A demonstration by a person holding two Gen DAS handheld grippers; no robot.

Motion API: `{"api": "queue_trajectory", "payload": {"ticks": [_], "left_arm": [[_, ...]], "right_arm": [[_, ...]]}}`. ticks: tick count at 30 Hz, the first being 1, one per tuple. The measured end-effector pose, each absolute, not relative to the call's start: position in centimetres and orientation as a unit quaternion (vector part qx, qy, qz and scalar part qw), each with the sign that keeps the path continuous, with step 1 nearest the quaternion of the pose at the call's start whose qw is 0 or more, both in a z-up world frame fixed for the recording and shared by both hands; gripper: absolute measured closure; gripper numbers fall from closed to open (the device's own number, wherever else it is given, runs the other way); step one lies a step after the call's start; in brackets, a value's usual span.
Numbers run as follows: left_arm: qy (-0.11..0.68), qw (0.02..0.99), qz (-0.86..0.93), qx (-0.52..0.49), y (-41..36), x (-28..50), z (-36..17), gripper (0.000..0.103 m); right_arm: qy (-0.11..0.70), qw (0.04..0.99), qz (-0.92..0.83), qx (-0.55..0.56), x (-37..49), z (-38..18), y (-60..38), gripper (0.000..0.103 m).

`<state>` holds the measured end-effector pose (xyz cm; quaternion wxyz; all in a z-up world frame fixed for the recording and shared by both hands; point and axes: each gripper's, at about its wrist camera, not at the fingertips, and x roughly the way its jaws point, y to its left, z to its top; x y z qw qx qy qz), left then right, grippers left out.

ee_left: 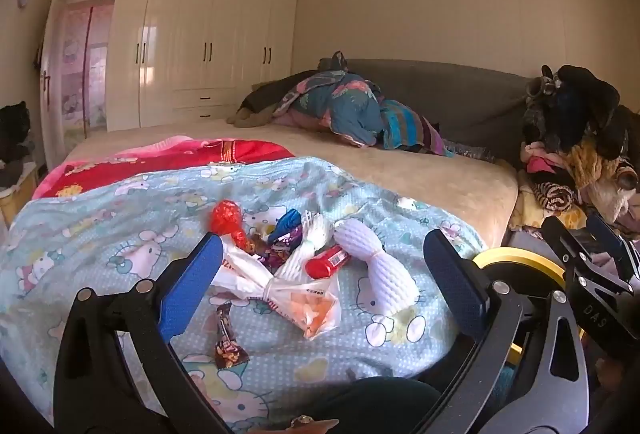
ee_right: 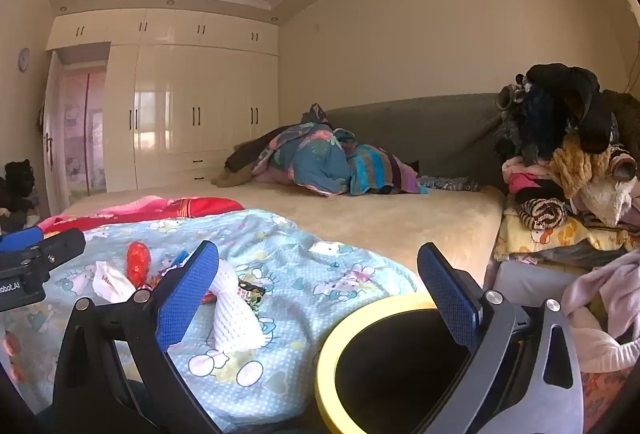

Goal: Collect trash

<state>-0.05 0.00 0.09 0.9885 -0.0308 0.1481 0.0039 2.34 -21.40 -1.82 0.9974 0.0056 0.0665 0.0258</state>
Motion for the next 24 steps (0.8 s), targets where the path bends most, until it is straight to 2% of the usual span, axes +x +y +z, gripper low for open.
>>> {"api": "queue_trajectory", "payload": {"ticks": [24], "left_arm": [[0.158, 0.987, 0.003, -0.035, -0.1, 0.0, 0.2, 0.010]], "right_arm": [[0.069, 0.997, 0.028, 0.005, 2.4, -2.7, -21.2, 0.006]]}}
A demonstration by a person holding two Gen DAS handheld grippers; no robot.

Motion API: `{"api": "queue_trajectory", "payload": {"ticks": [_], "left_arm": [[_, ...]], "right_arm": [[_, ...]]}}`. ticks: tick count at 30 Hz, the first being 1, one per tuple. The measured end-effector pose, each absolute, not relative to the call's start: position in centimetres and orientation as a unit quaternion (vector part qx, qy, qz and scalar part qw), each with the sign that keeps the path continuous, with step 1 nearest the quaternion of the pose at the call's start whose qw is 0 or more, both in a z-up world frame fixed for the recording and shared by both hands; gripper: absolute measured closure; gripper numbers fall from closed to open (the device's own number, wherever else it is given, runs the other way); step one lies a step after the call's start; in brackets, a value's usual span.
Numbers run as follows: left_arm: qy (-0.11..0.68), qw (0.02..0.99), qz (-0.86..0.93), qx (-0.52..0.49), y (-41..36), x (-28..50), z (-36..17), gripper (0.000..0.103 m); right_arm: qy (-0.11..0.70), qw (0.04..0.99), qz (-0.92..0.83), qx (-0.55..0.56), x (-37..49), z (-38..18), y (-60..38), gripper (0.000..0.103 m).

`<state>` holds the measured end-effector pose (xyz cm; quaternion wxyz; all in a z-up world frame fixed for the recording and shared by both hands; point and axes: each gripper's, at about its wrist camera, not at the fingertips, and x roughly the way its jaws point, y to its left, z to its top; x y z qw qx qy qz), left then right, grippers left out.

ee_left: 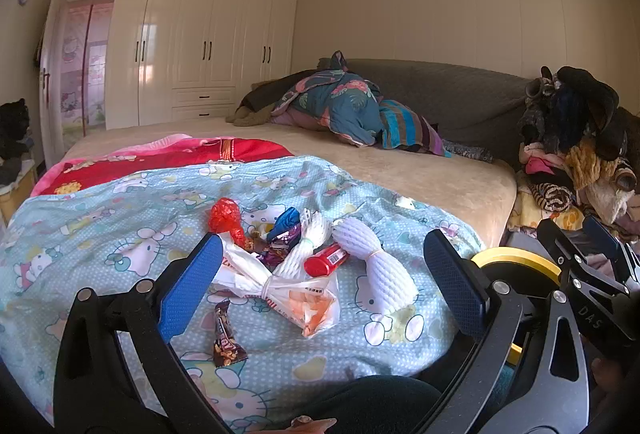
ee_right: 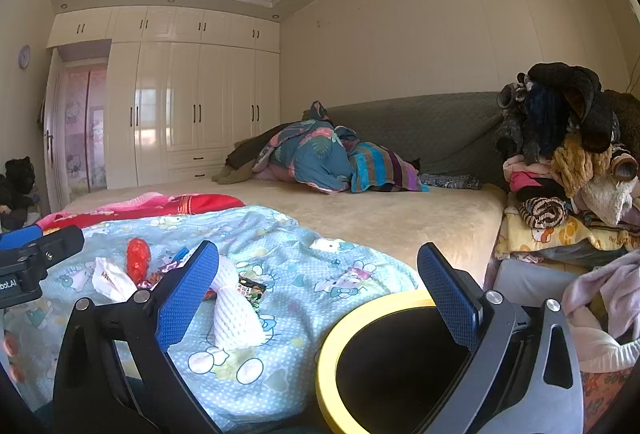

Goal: Collect trash

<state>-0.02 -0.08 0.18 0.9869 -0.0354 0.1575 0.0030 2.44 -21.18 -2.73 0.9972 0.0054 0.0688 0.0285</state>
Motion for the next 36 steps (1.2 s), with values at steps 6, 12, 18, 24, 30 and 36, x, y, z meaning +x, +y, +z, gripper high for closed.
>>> {"api": "queue_trajectory", "payload": {"ticks": [6, 12, 18, 24, 30, 36], "left_arm": [[0.158, 0.987, 0.001, -0.035, -0.40, -0.16, 0.10, 0.010], [0.158, 0.987, -0.002, -0.035, -0.32, -0.15, 0.00, 0.010], [0.158, 0.987, -0.003, -0.035, -0.36, -0.12, 0.00, 0.010], [0.157, 0.987, -0.003, -0.035, -0.39, -0.12, 0.02, 0.010], [0.157, 0.987, -0.002, -0.036, -0.40, -0.14, 0.02, 0.010], [0.157, 0.987, -0.002, -0.035, -0.38, -0.17, -0.02, 0.010]], "right_arm": [[0.069, 0.997, 0.029, 0.005, 2.55, -2.43, -21.19, 0.006], [0.072, 0.997, 0.029, 0.006, 2.53, -2.44, -21.12, 0.006], [0.071, 0.997, 0.030, 0.007, 2.55, -2.48, -21.20, 0.006], [0.072, 0.997, 0.030, 0.007, 2.57, -2.46, -21.24, 0.006], [0.072, 0.997, 0.030, 0.009, 2.59, -2.45, -21.27, 0.006], [0.073, 0.997, 0.029, 0.009, 2.59, -2.56, -21.25, 0.006]]}}
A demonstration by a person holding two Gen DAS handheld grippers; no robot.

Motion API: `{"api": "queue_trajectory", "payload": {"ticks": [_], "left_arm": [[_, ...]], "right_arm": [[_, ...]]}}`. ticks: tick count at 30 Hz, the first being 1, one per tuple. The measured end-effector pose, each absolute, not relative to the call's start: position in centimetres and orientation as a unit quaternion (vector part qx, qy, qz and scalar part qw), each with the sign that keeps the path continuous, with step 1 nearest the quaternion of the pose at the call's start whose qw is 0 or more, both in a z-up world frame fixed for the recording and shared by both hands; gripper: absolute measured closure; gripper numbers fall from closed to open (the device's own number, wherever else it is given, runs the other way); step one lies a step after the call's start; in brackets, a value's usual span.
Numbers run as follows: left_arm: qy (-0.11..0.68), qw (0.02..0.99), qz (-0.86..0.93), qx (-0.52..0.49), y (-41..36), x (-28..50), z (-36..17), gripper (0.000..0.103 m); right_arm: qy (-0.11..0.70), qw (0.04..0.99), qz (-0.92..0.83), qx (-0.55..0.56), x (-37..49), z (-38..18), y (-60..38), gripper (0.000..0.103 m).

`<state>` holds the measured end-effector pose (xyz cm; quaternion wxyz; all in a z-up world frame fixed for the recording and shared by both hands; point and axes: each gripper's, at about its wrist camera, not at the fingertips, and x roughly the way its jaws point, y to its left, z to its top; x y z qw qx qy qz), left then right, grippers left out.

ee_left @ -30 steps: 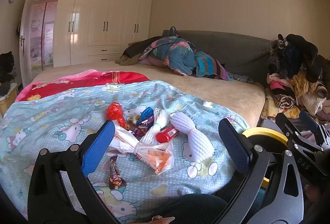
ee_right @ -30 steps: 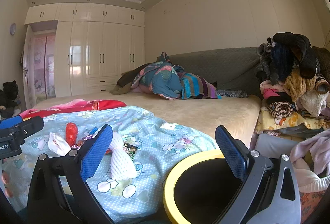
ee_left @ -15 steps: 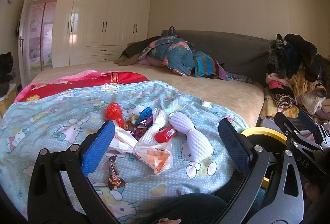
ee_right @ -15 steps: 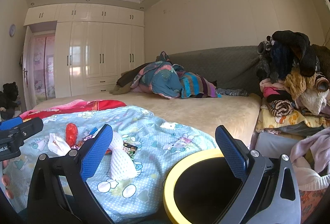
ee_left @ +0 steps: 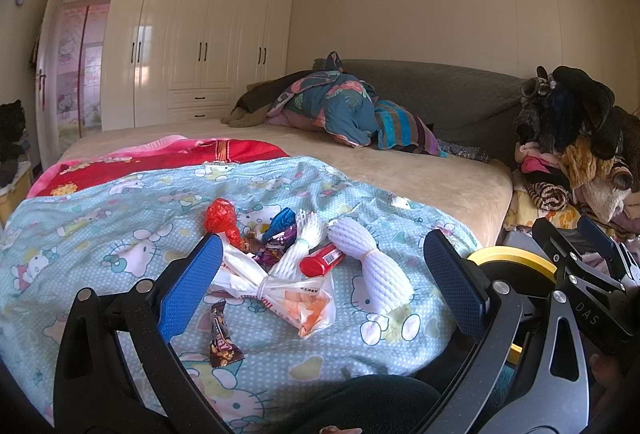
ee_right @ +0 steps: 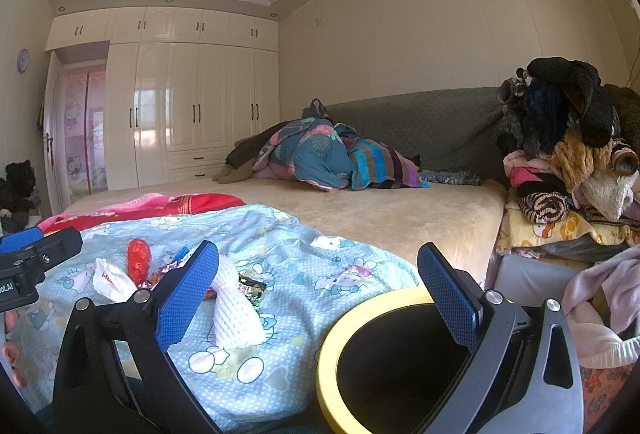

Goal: Collect trash

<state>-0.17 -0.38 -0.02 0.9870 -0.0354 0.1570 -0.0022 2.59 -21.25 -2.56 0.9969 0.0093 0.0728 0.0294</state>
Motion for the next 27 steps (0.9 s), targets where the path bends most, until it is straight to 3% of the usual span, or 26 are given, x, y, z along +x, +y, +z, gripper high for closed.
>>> {"api": "queue_trajectory", "payload": {"ticks": [27], "left_arm": [[0.146, 0.982, 0.050, -0.113, 6.3, 0.9, 0.9, 0.010]], "right_arm": [[0.114, 0.983, 0.143, -0.019, 5.9, -1.5, -14.9, 0.006]]}}
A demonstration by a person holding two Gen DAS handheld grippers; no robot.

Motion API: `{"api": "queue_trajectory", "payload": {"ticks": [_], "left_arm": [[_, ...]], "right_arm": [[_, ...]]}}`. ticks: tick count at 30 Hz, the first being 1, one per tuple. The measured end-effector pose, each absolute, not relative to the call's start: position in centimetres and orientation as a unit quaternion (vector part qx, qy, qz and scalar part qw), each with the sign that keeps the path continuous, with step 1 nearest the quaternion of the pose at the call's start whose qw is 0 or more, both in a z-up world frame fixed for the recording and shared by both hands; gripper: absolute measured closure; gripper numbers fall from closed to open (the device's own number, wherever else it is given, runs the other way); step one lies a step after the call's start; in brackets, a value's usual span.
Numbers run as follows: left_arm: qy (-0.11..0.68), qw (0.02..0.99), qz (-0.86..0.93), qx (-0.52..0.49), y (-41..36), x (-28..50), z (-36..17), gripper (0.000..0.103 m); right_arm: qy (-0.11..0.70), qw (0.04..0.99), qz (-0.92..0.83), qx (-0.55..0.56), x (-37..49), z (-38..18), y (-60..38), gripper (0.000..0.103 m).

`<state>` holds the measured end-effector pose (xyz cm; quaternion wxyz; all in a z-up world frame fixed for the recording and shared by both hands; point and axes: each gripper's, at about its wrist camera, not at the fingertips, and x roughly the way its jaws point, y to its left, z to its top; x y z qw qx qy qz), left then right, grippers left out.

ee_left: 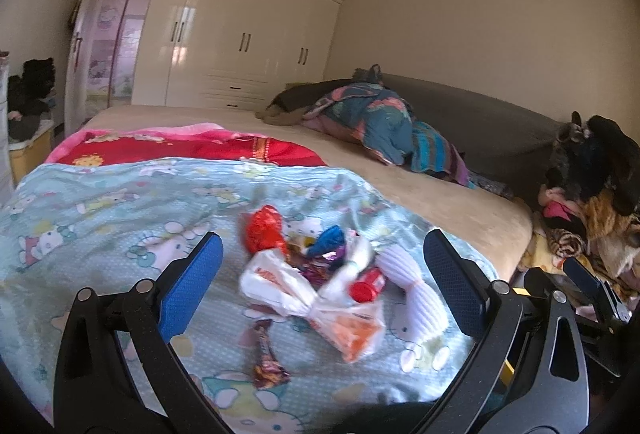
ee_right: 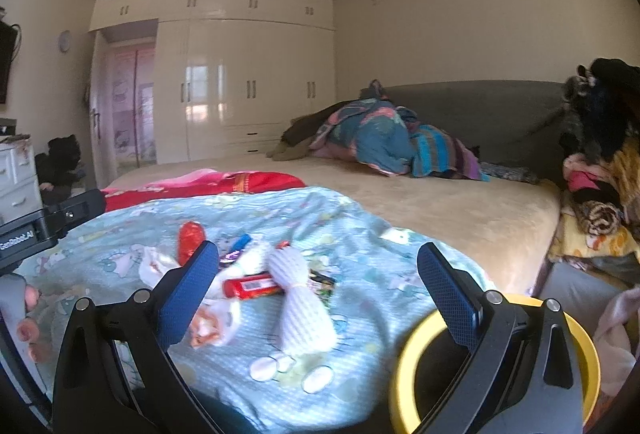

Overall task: Collect trash
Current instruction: 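Reach the right tool to the white mesh fruit sleeve and grasp it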

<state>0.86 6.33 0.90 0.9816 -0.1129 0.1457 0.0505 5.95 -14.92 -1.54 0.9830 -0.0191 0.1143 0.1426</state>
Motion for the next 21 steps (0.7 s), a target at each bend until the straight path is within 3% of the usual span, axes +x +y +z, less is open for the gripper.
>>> {"api": "queue_trajectory", "payload": {"ticks": [19, 21], "left_arm": [[0.212, 0.967, 0.020, -0.143, 12.7, 4.8, -1.3, 0.010], [0.229, 0.963, 0.019, -0.140, 12.8, 5.8, -2.1, 0.010]], "right_arm": [[0.235, 0.957, 0.166, -0.037, 14.4, -4.5, -10.9, 0.006], [0.249, 0.954, 0.165, -0.033, 15.0, -5.2, -10.9, 0.016]]}}
